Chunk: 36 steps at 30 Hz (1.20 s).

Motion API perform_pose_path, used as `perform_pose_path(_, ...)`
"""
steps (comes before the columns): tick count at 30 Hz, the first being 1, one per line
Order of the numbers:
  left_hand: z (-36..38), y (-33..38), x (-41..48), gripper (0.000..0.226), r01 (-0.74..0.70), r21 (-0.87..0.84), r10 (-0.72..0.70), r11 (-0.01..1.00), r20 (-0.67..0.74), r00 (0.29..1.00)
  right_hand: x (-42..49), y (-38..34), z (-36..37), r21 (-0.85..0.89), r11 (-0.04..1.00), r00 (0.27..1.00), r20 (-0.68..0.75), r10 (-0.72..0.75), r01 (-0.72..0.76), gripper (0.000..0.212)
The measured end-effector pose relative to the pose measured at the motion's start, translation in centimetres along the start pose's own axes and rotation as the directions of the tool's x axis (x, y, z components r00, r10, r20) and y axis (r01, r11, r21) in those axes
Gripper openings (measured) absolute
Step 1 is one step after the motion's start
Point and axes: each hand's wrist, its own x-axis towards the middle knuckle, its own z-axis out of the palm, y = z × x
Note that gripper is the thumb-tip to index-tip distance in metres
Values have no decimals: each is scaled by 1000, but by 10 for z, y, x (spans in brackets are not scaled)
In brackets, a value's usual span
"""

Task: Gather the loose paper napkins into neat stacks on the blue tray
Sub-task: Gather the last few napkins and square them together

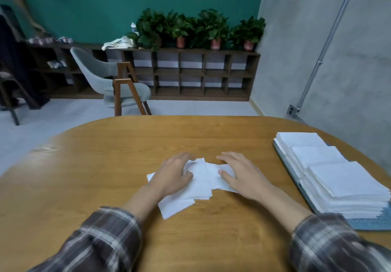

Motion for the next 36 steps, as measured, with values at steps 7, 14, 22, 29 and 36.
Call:
perform_pose_path(7, 5, -40, -12, 36, -47, -93, 31, 995, -166, 986, 24, -11, 58, 157, 987, 998, -57, -25, 34, 42)
perform_pose_path(14, 4, -45, 3, 40, -133, -113, 107, 985, -209, 972, 42, 0, 68, 222, 972, 990, -136, -46, 76, 30)
perform_pose_path(22, 3, -40, 0, 15, -244, -193, 172, 950, -327, 929, 38, -3, 67, 244, 963, 980, -186, -65, 111, 32)
perform_pose_path(29, 0, -31, -4, 15, -274, -298, 108, 915, -472, 875, 31, -22, 55, 443, 891, 971, -240, 8, 102, 48)
perform_pose_path(36, -2, -25, -4, 21, -265, -371, 88, 890, -431, 898, 35, -24, 50, 873, 473, 988, -152, 31, 119, 44)
